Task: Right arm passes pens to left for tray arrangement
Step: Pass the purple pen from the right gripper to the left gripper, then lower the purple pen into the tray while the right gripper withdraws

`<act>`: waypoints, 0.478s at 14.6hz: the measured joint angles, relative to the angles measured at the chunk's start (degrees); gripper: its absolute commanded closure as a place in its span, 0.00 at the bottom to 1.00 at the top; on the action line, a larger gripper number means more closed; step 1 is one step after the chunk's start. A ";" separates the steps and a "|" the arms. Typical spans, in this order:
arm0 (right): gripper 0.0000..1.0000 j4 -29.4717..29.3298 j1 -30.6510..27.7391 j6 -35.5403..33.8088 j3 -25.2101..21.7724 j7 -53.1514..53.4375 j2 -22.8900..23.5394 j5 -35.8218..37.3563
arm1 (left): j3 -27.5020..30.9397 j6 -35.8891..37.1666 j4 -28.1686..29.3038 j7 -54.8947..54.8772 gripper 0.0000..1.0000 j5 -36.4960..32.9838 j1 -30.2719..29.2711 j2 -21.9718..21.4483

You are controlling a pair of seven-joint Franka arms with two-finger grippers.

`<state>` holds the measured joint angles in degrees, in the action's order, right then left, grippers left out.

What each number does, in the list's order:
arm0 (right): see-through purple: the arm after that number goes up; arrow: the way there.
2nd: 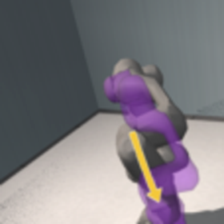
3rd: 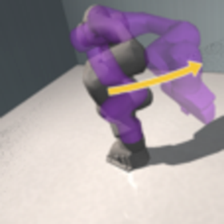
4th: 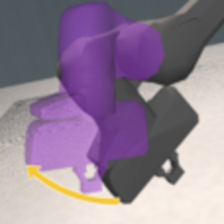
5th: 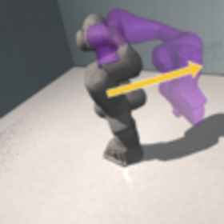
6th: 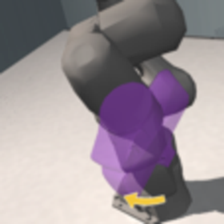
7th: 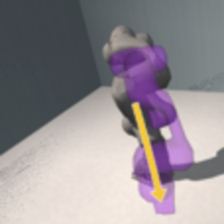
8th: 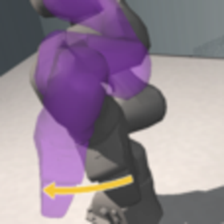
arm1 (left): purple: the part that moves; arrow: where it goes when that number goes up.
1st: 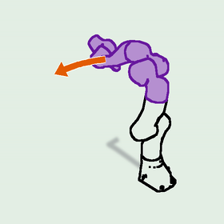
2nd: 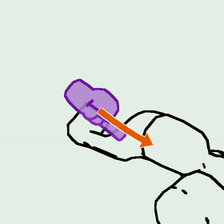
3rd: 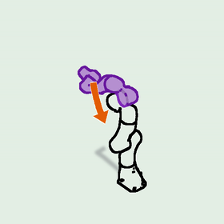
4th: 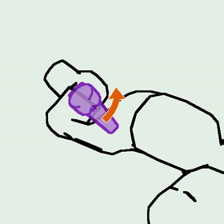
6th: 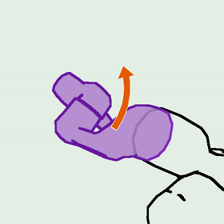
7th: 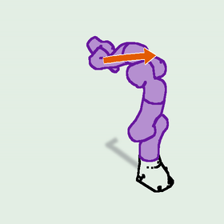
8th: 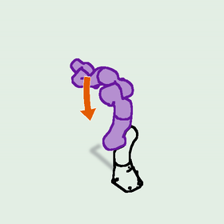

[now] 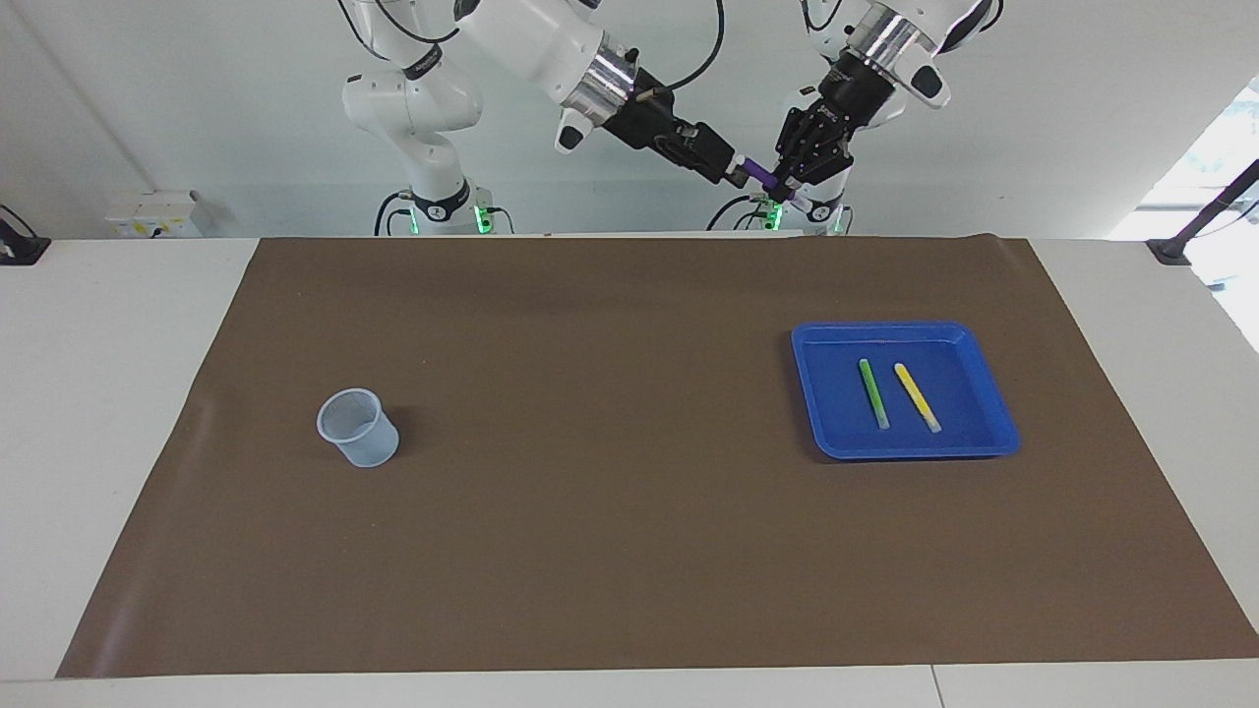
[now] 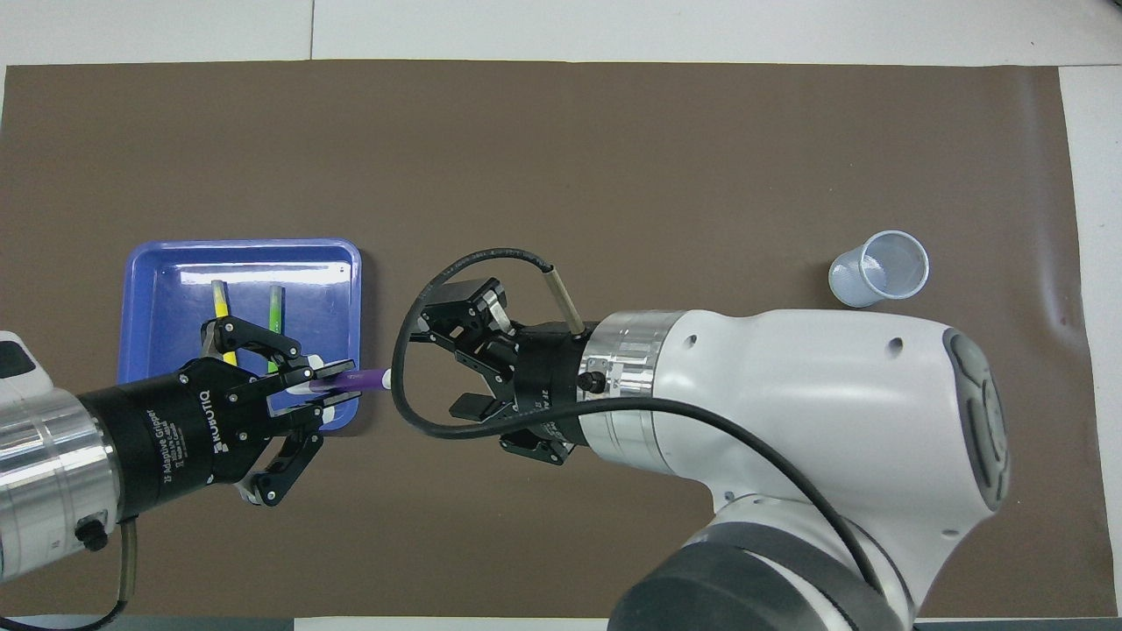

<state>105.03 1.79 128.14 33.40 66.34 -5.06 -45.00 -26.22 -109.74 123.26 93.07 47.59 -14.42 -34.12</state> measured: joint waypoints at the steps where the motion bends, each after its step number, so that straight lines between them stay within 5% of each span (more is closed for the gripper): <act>1: 0.00 -0.01 0.00 -1.26 -0.78 0.00 0.05 4.39 | 0.02 0.00 0.03 -1.71 1.00 -0.01 -0.73 0.02; 4: 0.00 0.00 -0.01 -5.70 -3.60 -2.05 0.23 17.55 | 0.05 0.81 0.81 -13.04 1.00 -0.02 -5.21 0.46; 7: 0.00 0.13 -0.04 -10.43 -7.93 -12.77 0.28 23.06 | 0.06 1.87 3.67 -29.04 1.00 -0.08 -11.13 1.74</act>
<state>105.16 1.75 117.72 25.47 53.57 -4.78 -21.94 -26.16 -107.87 126.93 64.02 47.51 -25.55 -32.38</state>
